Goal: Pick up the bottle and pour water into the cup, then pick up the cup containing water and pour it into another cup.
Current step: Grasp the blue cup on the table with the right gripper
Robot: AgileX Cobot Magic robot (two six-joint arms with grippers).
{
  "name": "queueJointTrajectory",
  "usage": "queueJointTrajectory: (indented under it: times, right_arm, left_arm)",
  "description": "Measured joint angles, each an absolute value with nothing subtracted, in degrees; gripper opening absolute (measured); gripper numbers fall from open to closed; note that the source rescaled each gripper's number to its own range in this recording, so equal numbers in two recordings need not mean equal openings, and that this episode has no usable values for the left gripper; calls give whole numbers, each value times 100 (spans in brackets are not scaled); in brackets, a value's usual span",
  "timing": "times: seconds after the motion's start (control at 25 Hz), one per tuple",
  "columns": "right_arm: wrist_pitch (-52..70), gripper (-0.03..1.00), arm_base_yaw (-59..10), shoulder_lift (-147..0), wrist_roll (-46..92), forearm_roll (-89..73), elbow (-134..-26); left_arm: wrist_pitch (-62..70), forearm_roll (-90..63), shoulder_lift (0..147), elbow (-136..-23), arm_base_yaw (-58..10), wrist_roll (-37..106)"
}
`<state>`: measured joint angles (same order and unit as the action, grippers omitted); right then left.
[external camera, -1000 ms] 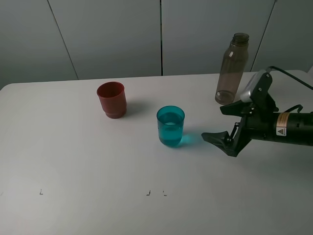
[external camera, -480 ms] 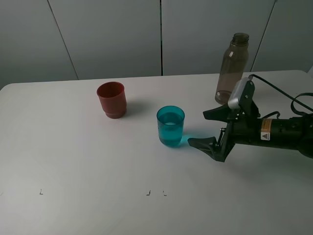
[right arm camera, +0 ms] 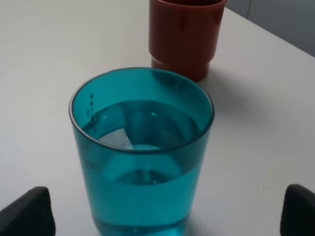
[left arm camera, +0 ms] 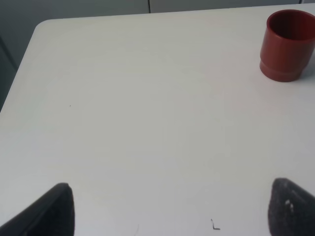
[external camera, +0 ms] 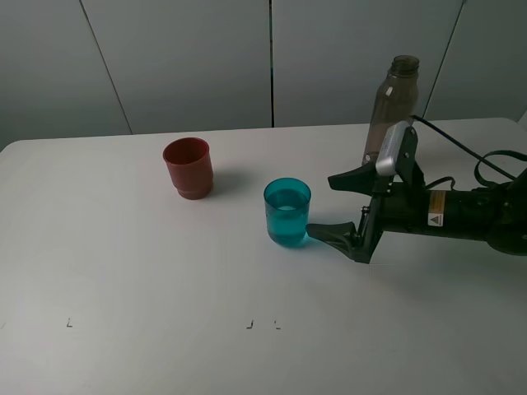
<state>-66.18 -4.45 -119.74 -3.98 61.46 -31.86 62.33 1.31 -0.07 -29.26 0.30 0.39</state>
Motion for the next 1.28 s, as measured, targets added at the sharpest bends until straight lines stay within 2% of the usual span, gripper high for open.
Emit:
queueJointTrajectory:
  times: [0.64, 1.28]
  right_arm:
    - [-6667, 100, -827, -12129, -511, 5774, -3445]
    - [-6417, 100, -903, -12129, -511, 5635, -3445]
  left_arm:
    - [6233, 131, -7, -2926, 30, 39]
    - [6233, 131, -7, -2926, 30, 0]
